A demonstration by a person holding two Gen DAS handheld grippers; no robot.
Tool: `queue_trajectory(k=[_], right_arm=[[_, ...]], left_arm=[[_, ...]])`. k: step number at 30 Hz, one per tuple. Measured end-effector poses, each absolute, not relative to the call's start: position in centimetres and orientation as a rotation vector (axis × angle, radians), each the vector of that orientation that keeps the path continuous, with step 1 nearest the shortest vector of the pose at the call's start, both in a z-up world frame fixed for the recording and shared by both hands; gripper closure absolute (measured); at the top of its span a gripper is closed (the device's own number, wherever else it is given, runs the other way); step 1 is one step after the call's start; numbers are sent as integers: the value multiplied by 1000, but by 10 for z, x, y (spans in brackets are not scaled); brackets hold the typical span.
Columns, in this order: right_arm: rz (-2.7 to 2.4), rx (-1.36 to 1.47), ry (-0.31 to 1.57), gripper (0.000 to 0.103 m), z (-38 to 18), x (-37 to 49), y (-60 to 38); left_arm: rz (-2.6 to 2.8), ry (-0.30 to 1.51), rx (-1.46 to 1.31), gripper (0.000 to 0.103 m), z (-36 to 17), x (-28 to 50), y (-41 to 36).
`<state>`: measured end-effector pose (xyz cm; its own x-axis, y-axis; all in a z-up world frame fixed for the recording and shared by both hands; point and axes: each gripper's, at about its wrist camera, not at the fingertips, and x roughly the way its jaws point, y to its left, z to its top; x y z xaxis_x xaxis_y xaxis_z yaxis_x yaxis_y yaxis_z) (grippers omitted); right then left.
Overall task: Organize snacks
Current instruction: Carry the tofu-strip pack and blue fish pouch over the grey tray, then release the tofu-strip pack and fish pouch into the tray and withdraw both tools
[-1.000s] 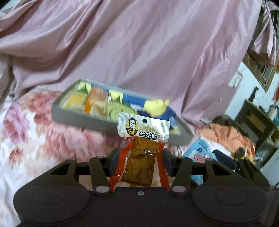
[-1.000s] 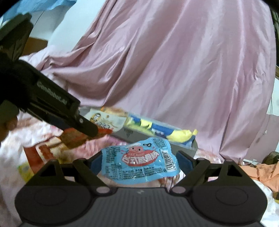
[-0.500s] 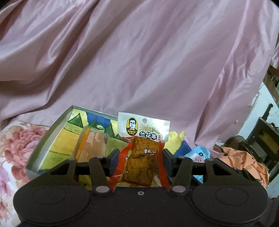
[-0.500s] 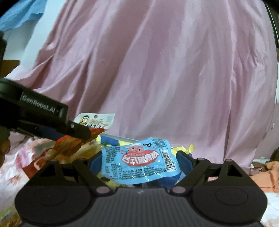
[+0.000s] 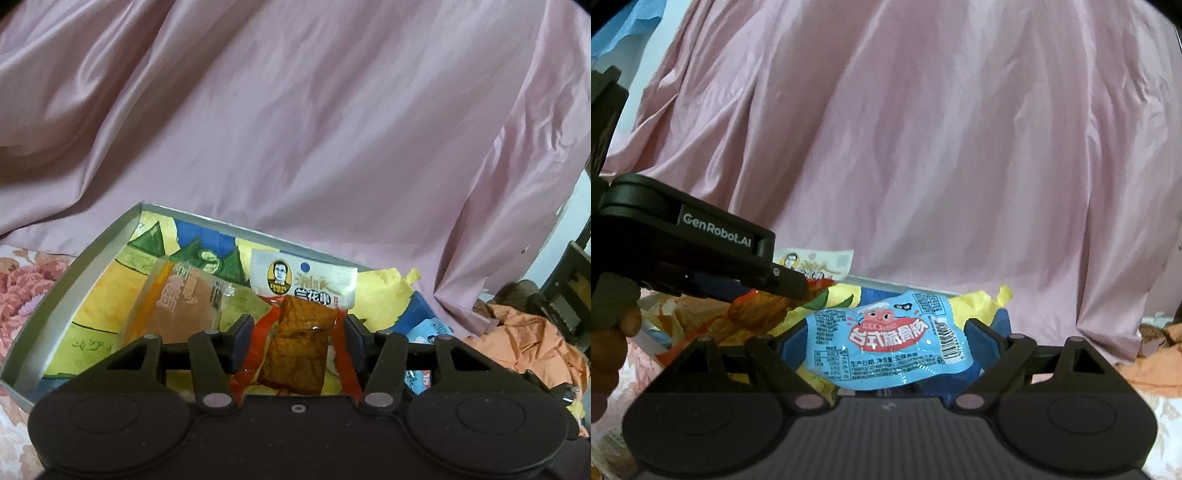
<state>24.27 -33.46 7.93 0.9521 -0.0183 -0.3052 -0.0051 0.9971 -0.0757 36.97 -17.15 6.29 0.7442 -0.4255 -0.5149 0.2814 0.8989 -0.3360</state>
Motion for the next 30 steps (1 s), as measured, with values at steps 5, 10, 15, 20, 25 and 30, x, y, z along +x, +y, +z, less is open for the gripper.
queue_trajectory(k=[5,10,15,20,25,30], right_arm=[[-9,-73,328,14,72,246,-335],[-15,-58,339,13,69,246,-337],[-14,-60,344,9,69,245,-337],[-35,-37,303,3,75,226,-340],[-46,-40,240,0,84,188,-336],[-57,-17,203,0,95,148,-330]], left_arm=[[-386,615,-229,47,58,370,-175],[-381,604,-231,44,59,369,-176],[-365,583,-239,19,63,361,-174],[-360,510,-226,1,73,333,-167],[-357,447,-210,1,84,293,-152],[-329,428,-187,1,92,252,-134]])
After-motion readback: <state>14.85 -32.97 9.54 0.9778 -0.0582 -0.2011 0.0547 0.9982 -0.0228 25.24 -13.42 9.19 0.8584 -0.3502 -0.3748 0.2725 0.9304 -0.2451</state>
